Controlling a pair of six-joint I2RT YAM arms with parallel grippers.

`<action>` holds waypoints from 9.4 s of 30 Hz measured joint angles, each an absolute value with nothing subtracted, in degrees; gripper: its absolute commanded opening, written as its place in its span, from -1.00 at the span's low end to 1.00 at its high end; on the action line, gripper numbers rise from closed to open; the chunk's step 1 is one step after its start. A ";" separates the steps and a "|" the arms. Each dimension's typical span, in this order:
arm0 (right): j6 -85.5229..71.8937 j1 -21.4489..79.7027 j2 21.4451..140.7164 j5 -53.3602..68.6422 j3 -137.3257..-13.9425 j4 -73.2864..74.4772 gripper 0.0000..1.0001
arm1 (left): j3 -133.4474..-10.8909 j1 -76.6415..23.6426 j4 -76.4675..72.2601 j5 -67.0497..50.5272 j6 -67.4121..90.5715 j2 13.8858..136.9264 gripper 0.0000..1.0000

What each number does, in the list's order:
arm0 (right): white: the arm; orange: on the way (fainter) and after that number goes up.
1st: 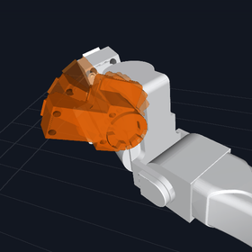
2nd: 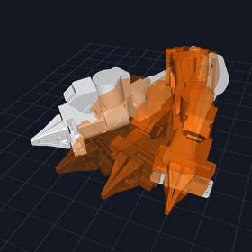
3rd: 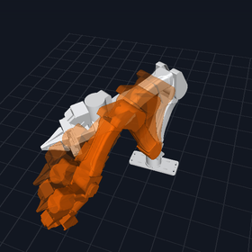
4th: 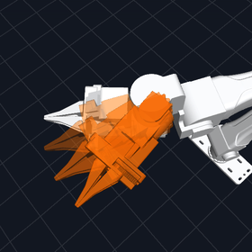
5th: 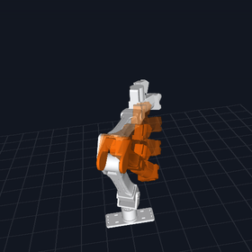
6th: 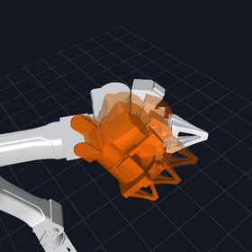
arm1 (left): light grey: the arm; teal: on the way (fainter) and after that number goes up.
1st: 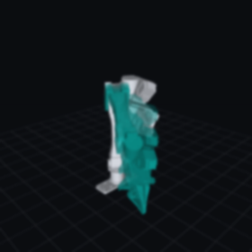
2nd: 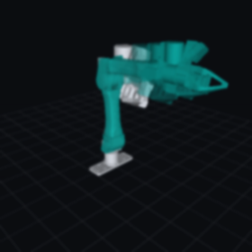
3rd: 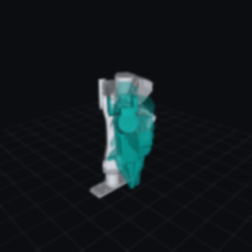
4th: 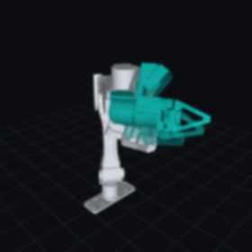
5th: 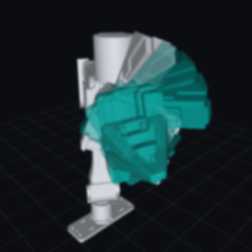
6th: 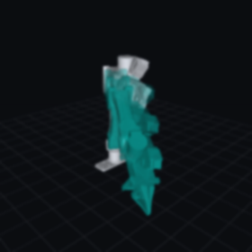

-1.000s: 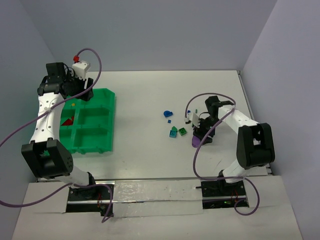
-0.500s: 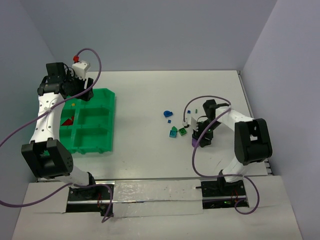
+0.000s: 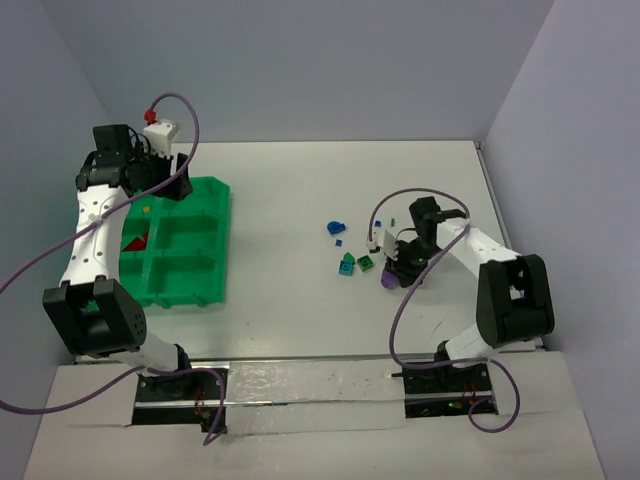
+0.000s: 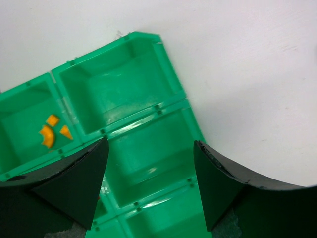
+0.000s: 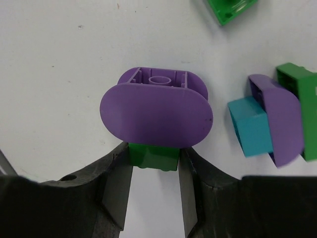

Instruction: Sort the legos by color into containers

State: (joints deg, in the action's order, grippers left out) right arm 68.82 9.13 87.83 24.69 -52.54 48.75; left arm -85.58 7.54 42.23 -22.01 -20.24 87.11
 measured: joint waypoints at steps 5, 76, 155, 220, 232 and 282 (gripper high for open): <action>65.58 9.21 82.99 27.97 -57.82 52.57 -1.00 | -87.13 7.54 42.53 -28.44 -14.10 87.13 0.98; 27.51 44.42 94.10 16.14 -81.84 29.82 -1.00 | -80.97 26.63 51.09 -46.24 -5.97 90.80 -1.00; -83.15 32.64 111.96 59.66 -82.03 -43.09 -1.00 | -61.83 -5.88 12.23 -54.26 -4.19 65.95 0.54; -30.51 9.06 98.18 50.14 -83.92 11.09 1.00 | -90.67 2.49 33.71 -7.33 -8.19 110.88 -0.77; -2.54 9.08 96.85 29.47 -86.00 35.70 0.93 | -93.85 3.22 35.38 -4.29 -8.26 114.01 0.00; 87.11 6.09 103.11 27.82 -71.56 57.67 0.80 | -100.34 -0.89 47.91 -33.70 -14.49 102.87 0.37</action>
State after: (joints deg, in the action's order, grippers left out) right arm 87.11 6.09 103.11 27.82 -71.56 57.67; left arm -100.34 -0.89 47.91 -33.70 -14.49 102.87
